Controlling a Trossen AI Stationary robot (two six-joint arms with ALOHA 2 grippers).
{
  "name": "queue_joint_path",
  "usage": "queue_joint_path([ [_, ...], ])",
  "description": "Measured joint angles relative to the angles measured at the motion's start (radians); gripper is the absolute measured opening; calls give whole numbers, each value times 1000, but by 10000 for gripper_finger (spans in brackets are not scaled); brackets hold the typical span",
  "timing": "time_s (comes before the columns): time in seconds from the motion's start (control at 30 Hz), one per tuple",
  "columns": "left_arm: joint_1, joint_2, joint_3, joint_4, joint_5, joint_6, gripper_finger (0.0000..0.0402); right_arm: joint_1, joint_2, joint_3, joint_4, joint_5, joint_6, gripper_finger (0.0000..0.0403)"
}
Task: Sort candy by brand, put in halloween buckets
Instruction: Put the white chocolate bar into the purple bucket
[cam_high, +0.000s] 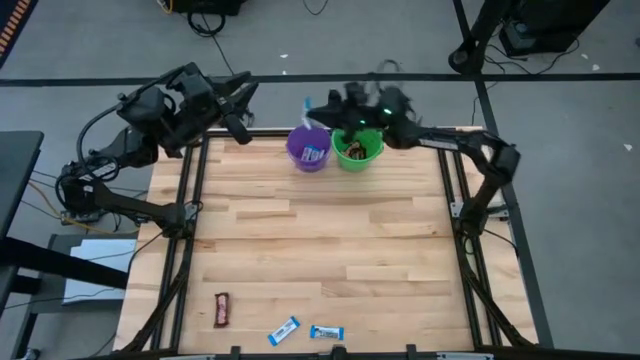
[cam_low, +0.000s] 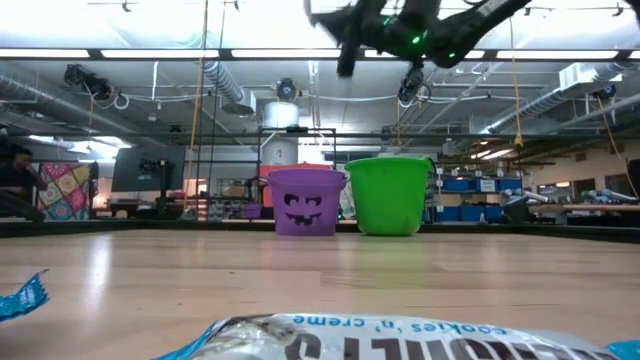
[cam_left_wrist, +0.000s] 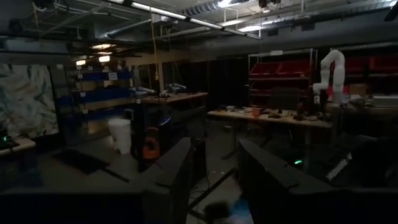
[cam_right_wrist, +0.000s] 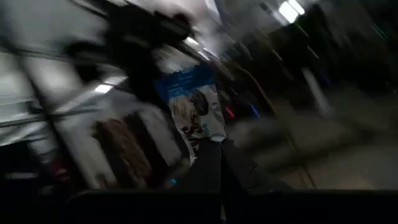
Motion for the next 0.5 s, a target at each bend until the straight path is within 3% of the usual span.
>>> queue_joint_path([
  [0.23,18,1,0,-43,0,-3,131,-16,106,169,-439,162,-110,2],
  [0.5,19,1,0,-42,0,-3,131,-12,116,285,-888,440,-299,2],
])
